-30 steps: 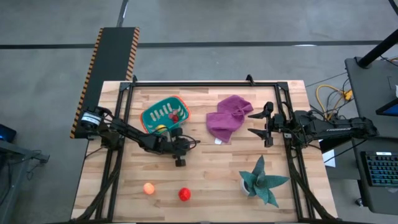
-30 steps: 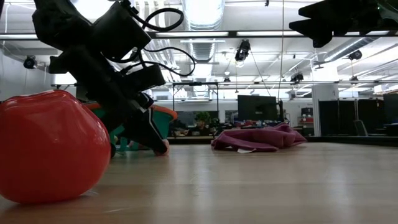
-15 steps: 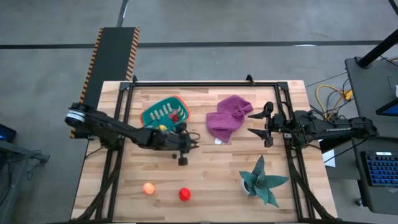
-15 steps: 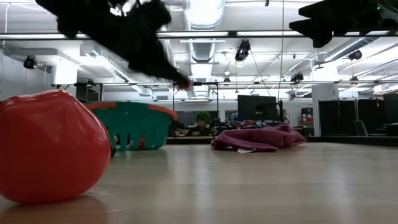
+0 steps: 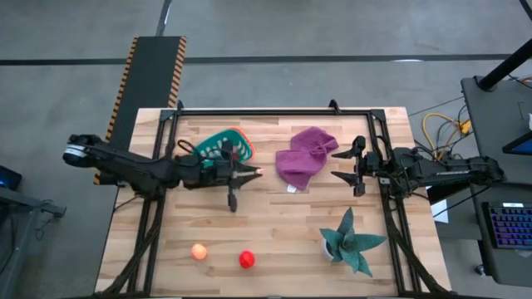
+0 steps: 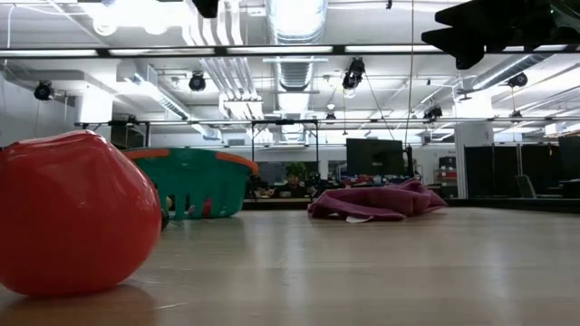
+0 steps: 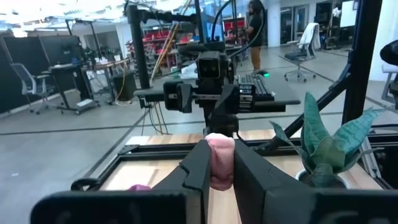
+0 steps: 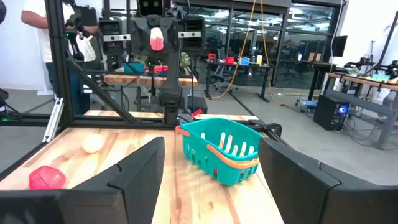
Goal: Pick and placing Produce into tupperware
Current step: Put the pink peach into the blue basket
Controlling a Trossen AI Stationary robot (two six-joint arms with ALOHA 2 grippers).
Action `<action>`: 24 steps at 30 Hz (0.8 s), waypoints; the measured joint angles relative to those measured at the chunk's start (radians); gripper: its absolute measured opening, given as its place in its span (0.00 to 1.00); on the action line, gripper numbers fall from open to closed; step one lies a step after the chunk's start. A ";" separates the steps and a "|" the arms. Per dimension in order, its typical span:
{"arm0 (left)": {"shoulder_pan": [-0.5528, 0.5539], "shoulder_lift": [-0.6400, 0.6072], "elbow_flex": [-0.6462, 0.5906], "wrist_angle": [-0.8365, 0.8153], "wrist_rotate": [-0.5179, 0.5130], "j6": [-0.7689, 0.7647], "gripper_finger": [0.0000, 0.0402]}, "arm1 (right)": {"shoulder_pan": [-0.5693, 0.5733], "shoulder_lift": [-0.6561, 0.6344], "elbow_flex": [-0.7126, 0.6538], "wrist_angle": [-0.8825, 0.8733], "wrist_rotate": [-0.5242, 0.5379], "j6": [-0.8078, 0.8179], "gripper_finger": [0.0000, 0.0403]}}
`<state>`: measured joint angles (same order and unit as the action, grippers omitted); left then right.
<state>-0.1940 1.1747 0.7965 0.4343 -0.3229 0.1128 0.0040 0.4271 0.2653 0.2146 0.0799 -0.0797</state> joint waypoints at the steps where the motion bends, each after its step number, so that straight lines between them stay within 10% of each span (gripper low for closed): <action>1: 0.000 -0.006 -0.001 -0.002 0.000 0.004 0.07 | 0.000 0.000 0.000 0.000 0.000 0.000 0.63; 12: 0.001 -0.005 -0.002 0.014 0.133 -0.001 0.07 | 0.000 0.000 0.000 0.000 0.000 -0.001 0.62; 20: 0.002 -0.005 -0.003 0.163 0.885 0.068 0.07 | 0.000 0.000 0.000 0.000 0.000 -0.003 0.63; 24: 0.002 -0.009 -0.003 0.228 1.043 0.052 0.07 | 0.000 0.000 0.000 0.000 0.000 -0.003 0.62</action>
<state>-0.1917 1.1656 0.7937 0.6625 0.7201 0.1646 0.0040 0.4267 0.2653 0.2146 0.0799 -0.0826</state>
